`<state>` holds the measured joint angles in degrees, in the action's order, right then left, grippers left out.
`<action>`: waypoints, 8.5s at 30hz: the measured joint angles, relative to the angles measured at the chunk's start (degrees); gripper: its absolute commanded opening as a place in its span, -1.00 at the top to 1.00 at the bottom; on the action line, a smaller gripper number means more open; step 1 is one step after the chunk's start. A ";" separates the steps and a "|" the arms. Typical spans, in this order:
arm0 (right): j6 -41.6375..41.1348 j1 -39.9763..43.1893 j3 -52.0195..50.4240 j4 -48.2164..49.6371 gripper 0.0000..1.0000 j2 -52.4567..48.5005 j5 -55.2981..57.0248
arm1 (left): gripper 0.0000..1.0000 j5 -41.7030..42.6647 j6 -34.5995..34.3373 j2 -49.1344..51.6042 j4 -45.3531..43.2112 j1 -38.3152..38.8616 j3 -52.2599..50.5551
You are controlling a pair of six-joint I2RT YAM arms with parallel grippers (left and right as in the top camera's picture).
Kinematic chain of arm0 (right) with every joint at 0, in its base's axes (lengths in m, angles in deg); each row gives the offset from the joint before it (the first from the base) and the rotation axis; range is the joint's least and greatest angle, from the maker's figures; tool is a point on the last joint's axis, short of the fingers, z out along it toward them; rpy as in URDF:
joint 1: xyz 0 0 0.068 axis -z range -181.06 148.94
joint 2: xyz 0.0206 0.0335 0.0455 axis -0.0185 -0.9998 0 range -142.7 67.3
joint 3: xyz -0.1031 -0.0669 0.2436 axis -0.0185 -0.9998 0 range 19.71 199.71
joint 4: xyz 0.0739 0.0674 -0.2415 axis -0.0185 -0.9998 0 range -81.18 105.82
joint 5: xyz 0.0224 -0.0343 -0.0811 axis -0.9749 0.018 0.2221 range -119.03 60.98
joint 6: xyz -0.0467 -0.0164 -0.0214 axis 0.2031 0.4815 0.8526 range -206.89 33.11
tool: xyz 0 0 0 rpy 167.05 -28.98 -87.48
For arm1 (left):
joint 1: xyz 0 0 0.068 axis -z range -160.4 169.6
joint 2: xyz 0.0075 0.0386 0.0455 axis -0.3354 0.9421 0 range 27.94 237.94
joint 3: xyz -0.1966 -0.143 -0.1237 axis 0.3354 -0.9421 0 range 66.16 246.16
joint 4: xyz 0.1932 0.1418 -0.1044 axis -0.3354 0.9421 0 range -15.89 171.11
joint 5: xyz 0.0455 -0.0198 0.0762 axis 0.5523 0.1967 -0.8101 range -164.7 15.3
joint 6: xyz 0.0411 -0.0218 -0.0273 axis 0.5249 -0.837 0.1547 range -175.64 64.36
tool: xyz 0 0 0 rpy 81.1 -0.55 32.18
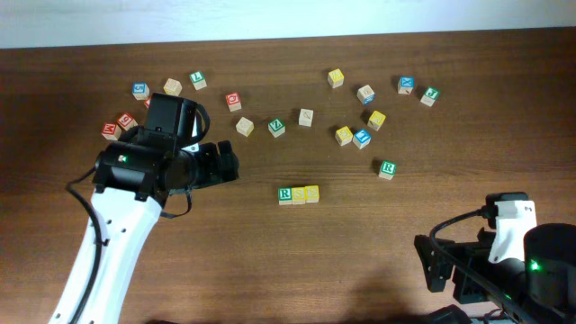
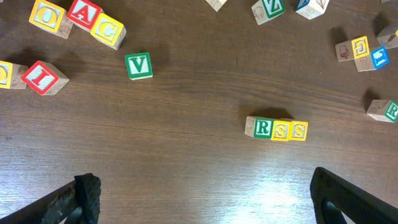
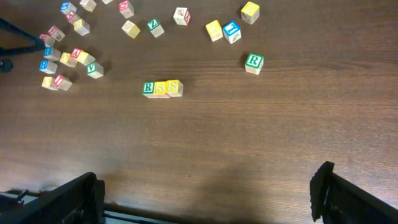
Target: Spell out RSS
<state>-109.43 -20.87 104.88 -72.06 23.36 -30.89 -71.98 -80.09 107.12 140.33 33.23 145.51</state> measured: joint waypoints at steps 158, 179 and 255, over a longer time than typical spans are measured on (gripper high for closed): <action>22.32 19.78 -84.43 83.58 -0.96 43.15 2.89 | -0.98 -1.73 4.79 -0.42 3.15 -0.85 -0.98; 22.29 19.78 -84.43 83.58 -0.96 43.15 2.89 | -0.98 -0.76 16.17 -30.21 -10.84 -9.46 -29.31; 22.29 19.78 -84.43 83.58 -0.97 43.15 2.89 | -0.98 -6.84 24.48 -78.44 -61.90 -11.21 -78.64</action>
<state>-87.14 -1.09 20.44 11.52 66.51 -28.01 -78.82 -55.61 28.68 78.43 22.01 66.87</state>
